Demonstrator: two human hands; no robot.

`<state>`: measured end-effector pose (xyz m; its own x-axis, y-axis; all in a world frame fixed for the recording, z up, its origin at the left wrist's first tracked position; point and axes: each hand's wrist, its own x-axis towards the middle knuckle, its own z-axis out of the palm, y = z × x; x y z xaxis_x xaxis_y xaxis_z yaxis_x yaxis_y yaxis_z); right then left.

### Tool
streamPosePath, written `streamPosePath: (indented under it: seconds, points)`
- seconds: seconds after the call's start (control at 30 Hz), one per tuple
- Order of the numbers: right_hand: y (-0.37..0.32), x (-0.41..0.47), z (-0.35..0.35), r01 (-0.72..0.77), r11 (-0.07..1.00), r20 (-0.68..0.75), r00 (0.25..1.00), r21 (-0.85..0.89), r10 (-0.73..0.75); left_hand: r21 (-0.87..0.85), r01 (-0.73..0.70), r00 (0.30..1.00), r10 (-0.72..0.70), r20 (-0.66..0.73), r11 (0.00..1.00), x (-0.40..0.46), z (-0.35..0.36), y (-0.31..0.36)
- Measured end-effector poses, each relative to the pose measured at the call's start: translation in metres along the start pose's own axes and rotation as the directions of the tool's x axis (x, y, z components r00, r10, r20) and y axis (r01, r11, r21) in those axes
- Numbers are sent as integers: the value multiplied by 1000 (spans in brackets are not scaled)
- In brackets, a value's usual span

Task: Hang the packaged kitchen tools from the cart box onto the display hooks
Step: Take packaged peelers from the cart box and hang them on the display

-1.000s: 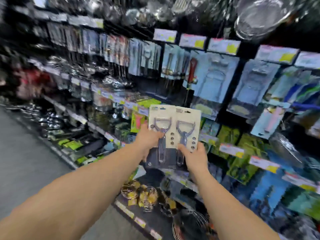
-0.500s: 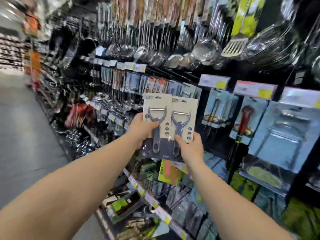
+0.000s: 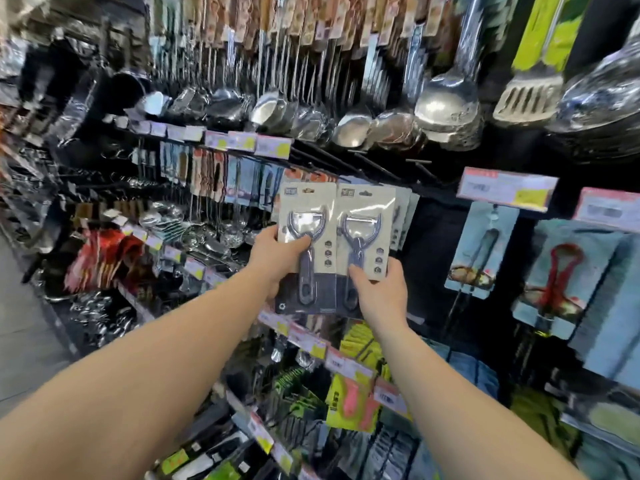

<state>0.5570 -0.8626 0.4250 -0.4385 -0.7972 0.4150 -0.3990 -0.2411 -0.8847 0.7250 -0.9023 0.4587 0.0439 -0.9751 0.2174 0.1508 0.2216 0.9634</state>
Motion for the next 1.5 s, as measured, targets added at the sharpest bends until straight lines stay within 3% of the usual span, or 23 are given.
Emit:
streamPosePath:
  seconds: [0.33, 0.63, 0.77, 0.87, 0.93, 1.03, 1.13, 1.33, 1.5]
  points:
    - [-23, 47, 48, -24, 997, -228, 974, -71, 7, -124, -1, 964, 34, 263, 992, 96, -20, -5]
    - [-28, 53, 60, 35, 996, -281, 958, -84, -57, -212, 104, 946, -31, 323, 972, 131, -21, -25]
    - [-20, 59, 63, -34, 994, -299, 954, -104, 2, -184, 88, 933, -17, 359, 979, 131, -19, -27]
    - [-19, 62, 64, -166, 937, -360, 932, -307, 47, -162, 50, 925, 15, 379, 985, 129, -14, -26]
    - [-23, 56, 64, -204, 878, -458, 889, -434, -20, -159, 36, 918, 30, 395, 987, 128, -6, -24]
    - [-22, 44, 68, 0, 969, -357, 930, -249, -91, -142, -22, 905, 80, 418, 990, 123, 9, -16]
    - [-20, 33, 73, 52, 989, -192, 978, -136, -78, -153, -64, 884, 127, 450, 986, 120, 26, -9]
    - [-17, 40, 59, 52, 988, -240, 967, -147, -86, -136, -98, 859, 153, 489, 986, 118, 50, -4]
    - [-13, 44, 54, 18, 986, -270, 961, -165, -63, -71, -23, 851, 57, 522, 997, 124, 61, -11]
